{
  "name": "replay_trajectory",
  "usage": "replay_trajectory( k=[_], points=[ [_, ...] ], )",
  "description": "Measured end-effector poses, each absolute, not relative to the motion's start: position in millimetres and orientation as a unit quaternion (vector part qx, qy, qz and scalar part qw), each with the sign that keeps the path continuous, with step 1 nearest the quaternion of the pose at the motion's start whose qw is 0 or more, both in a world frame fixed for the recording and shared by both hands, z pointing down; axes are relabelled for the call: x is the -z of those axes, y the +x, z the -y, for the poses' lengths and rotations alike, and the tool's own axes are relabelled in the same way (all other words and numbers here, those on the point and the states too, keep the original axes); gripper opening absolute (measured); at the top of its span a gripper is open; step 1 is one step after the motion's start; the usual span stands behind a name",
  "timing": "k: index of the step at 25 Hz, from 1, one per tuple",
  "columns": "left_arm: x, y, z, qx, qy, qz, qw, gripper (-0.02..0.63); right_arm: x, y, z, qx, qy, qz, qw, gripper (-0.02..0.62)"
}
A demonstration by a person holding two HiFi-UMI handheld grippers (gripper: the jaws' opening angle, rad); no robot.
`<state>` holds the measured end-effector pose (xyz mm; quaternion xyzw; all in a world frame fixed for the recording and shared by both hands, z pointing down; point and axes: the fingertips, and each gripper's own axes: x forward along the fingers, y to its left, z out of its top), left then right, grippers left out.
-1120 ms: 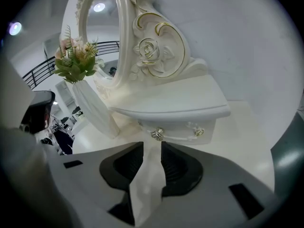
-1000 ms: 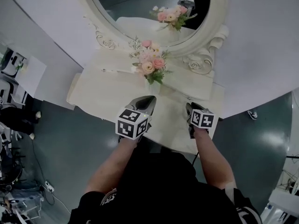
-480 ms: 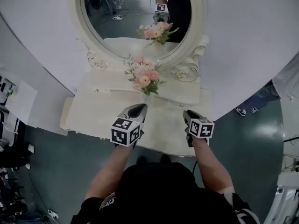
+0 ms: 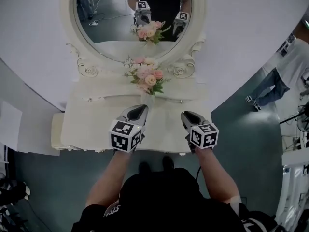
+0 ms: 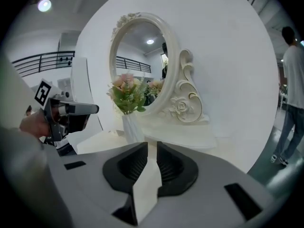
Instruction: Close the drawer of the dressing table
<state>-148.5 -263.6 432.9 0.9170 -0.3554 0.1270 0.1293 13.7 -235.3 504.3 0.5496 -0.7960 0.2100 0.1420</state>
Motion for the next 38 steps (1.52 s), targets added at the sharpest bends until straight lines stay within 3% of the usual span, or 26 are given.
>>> replay_trajectory(
  k=[11, 31, 38],
  points=[
    [-410, -138, 262, -0.103, 0.936, 0.318, 0.107, 0.009, -450, 18, 185, -0.132, 0.584, 0.787, 0.148, 0.012],
    [-352, -60, 251, -0.078, 0.927, 0.359, 0.078, 0.009, -341, 145, 153, -0.051, 0.593, 0.803, 0.008, -0.008],
    [-347, -33, 239, -0.087, 0.93, 0.352, 0.055, 0.009, -343, 154, 145, -0.041, 0.593, 0.804, 0.01, -0.008]
  ],
)
